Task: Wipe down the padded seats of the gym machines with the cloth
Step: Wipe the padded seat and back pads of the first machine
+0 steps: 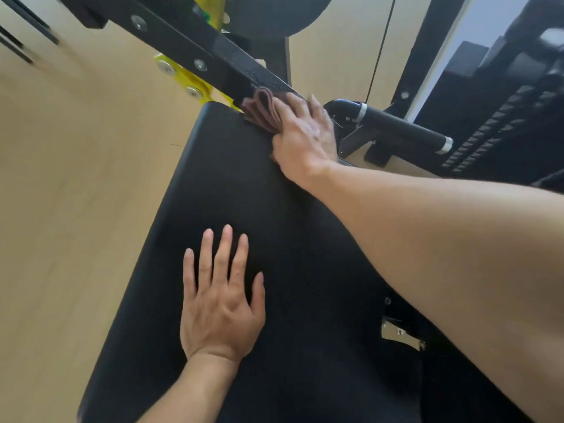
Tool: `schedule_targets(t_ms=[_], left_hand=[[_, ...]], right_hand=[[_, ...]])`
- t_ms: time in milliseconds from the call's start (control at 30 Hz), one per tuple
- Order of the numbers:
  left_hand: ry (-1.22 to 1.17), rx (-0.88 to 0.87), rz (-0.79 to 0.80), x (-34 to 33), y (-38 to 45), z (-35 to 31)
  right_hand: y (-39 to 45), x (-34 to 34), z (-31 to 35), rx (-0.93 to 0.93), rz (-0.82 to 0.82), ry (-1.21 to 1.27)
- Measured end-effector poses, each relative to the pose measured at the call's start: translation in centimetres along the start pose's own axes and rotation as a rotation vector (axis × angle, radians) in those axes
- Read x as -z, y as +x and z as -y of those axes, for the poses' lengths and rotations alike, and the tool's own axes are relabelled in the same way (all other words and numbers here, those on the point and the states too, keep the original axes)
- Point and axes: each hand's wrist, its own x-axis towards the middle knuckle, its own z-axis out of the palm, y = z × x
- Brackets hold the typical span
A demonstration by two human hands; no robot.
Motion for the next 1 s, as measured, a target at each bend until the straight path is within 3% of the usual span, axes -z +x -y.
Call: schedule_targets(t_ms=[133,233,300,500,600,767,867,1000], left_hand=[[-0.035,-0.003,-0.015,0.0,0.0,0.1],[-0.059,0.006,-0.027,0.2,-0.1,0.0],[-0.066,0.005,-0.026,0.2,-0.1,-0.1],[-0.046,-0.008,-0.025,0.1,-0.6,0.0],[-0.043,-0.030,-0.046,0.1,-0.5,0.1],[-0.037,-0.018,-0.054,-0.2,-0.5,0.1],[-0.033,-0.006,-0.063,-0.3,-0.5,0.1],[-0.041,-0.017,-0.077,-0.3,-0.5,0.1]], right_hand=[[-5.7,-0.4,-5.8,-0.097,-0.158,-0.145],[-10.9,-1.2,-7.7,-0.340,-0.248,-0.050],[-14.4,-1.6,-7.0,-0.404,-0.220,0.007],[-28.5,-3.1,1.2,-0.256,-0.114,0.324],[-34.7,-4.1,3.4,-0.134,-0.026,0.221],[-30.2,-5.6,-0.5,-0.132,-0.034,-0.006],[-24.0,-4.9,-4.5,-0.316,-0.128,-0.054],[-18.2,-2.4,-9.8,-0.630,-0.127,-0.009]])
